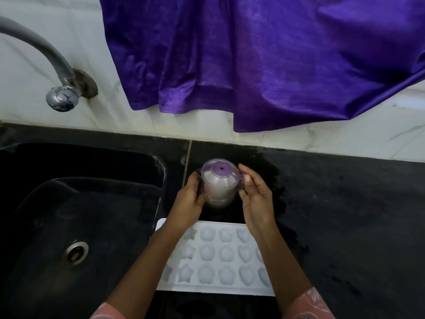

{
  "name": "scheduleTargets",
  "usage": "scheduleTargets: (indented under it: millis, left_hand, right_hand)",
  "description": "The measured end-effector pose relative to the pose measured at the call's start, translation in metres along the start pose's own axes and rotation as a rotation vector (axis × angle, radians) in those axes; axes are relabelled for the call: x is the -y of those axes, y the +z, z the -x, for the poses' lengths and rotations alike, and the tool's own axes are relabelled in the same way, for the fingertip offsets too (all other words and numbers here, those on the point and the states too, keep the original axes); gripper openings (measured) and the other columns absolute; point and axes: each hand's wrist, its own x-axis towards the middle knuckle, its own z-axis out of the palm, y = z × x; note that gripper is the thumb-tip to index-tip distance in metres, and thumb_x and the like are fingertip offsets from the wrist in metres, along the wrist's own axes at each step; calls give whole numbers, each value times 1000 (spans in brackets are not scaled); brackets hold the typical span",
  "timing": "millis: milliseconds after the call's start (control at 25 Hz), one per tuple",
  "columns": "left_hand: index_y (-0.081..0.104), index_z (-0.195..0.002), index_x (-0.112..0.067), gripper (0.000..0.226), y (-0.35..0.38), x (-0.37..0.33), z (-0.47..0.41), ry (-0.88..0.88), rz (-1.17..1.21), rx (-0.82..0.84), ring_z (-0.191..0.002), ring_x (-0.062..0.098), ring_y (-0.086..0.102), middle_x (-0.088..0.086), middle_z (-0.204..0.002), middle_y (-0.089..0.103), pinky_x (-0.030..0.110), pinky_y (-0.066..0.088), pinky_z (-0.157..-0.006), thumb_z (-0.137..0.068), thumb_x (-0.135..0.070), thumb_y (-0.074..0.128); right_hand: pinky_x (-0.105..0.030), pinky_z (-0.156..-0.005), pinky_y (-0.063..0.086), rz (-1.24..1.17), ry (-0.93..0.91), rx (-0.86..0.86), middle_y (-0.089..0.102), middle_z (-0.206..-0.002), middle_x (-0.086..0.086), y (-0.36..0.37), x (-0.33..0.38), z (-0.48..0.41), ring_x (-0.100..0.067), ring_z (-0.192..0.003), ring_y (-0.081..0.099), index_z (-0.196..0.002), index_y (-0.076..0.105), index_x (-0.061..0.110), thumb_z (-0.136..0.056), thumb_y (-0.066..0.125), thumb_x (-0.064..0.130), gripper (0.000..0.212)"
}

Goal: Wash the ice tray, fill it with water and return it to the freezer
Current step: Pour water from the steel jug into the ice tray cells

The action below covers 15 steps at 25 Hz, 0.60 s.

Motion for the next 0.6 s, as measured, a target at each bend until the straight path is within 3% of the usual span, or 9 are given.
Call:
scheduleTargets:
  millis: [200,360,440,520,600]
  left_hand:
    - [34,-137,-10,59,0,3,0,-15,0,-6,-125,20,48,8,-131,55,33,39,-104,-85,-4,62]
    - [29,-141,-12,63,-2,-2,4,-39,-67,31,-128,21,45,7,-137,50,30,36,-105,-87,-11,62]
    - [21,-146,-11,73,-4,-4,12,-58,-157,49,-137,22,33,8,-147,38,34,26,-112,-87,-19,63]
    - [14,-148,-9,81,-9,-4,27,-56,-259,35,-144,21,9,9,-155,20,37,5,-118,-86,-28,63]
    - [12,-148,-11,92,-15,-2,47,-26,-367,20,-144,14,-5,6,-157,10,32,-10,-114,-81,-53,59]
  right_hand:
    - [-21,-89,50,13,23,15,66,-110,-3,2,6,1,-12,-106,61,-107,63,15,-94,45,6,23]
    - [-26,-99,41,38,79,-10,57,-129,-3,2,17,4,-12,-119,53,-122,56,17,-93,49,4,32]
    - [-24,-98,38,115,58,-52,52,-135,-1,-4,26,9,-11,-123,49,-131,48,17,-92,52,7,41]
    - [-22,-98,38,308,11,-61,48,-139,0,-16,35,22,-11,-127,45,-136,44,18,-91,55,13,46]
    - [-25,-106,33,574,6,-15,41,-146,2,-31,40,44,-12,-133,37,-140,38,20,-91,57,24,54]
